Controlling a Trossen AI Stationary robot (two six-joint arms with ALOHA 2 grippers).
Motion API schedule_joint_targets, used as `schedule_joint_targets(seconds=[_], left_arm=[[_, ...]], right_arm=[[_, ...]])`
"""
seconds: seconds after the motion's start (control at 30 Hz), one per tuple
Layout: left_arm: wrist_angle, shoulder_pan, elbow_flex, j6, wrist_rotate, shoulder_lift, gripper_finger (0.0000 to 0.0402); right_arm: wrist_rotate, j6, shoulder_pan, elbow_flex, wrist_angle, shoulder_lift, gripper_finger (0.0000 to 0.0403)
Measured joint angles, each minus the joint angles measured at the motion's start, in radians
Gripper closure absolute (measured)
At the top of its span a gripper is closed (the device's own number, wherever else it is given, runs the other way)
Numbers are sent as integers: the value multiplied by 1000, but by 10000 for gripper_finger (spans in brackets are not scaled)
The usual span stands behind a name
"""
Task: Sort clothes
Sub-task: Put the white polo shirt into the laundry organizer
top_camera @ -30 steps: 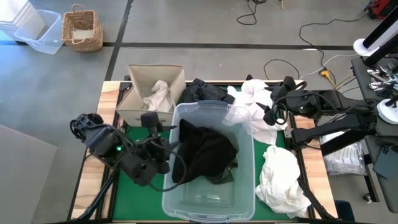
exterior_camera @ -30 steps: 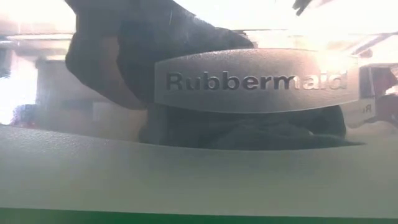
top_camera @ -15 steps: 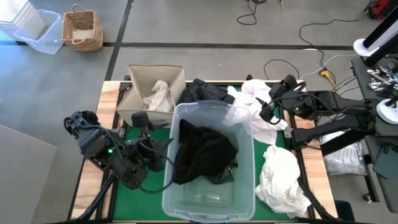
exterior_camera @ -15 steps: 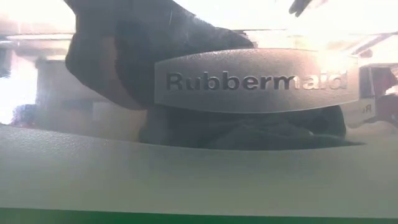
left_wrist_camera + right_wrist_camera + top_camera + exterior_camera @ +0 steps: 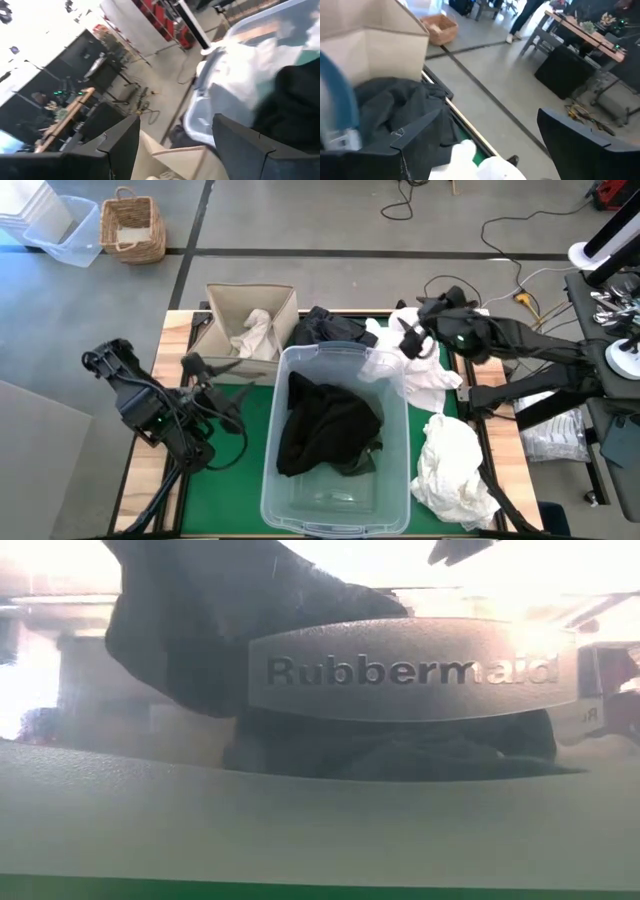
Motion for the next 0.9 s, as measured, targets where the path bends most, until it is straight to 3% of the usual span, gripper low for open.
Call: schedule_joint_targets(seconds=[0.2,0.47,0.67,0.9], left_arm=[[18,0,-104,-110,-48,-95,174],[40,0,-156,-165,-48,-110,174],[36,0,-156,-139,-90,-112,174],[36,0,-156,-90,-100,-140,174]], right_arm=[[-180,-28,-160,65,6,103,94],[-330,5,-412,97,-110,170,82],[-351,65,-534,85,-222,206,75],[-356,146,-548,70,-356,240,72]])
